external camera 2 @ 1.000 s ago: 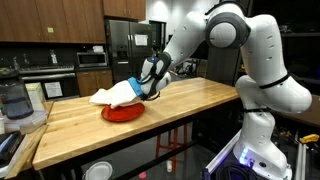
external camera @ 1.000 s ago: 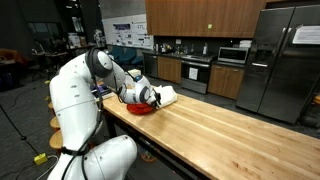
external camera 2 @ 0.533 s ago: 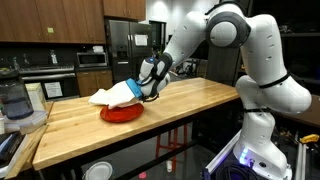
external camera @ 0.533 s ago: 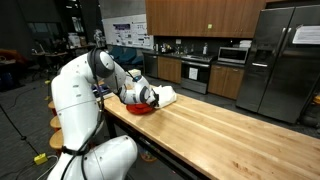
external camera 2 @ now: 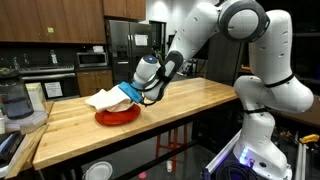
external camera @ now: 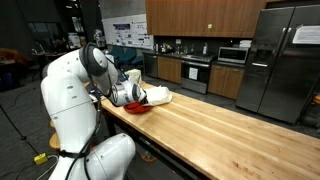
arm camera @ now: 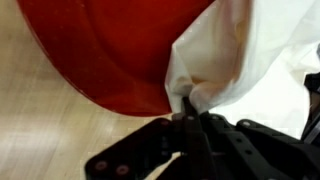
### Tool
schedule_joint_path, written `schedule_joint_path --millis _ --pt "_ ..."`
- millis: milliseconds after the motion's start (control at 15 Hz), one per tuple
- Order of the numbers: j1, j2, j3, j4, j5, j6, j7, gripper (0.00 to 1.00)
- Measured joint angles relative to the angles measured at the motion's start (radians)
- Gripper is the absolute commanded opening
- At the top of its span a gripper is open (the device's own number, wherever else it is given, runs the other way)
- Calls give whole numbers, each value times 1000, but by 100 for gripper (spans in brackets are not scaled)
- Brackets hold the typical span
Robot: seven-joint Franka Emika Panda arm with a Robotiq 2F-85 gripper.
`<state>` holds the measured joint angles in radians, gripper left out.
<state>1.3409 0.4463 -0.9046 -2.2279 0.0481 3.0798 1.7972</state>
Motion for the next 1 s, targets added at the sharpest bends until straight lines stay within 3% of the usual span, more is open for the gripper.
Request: schedule_joint_path --millis 267,467,733,1000 --pt "122 -35 -42 -47 -75 27 -60 1" --pt "173 -62 -41 -73 -108 24 -104 1" --pt "203 -55 -85 -78 -110 -40 -117 1" --pt "202 4 -155 -65 -99 -26 -117 1"
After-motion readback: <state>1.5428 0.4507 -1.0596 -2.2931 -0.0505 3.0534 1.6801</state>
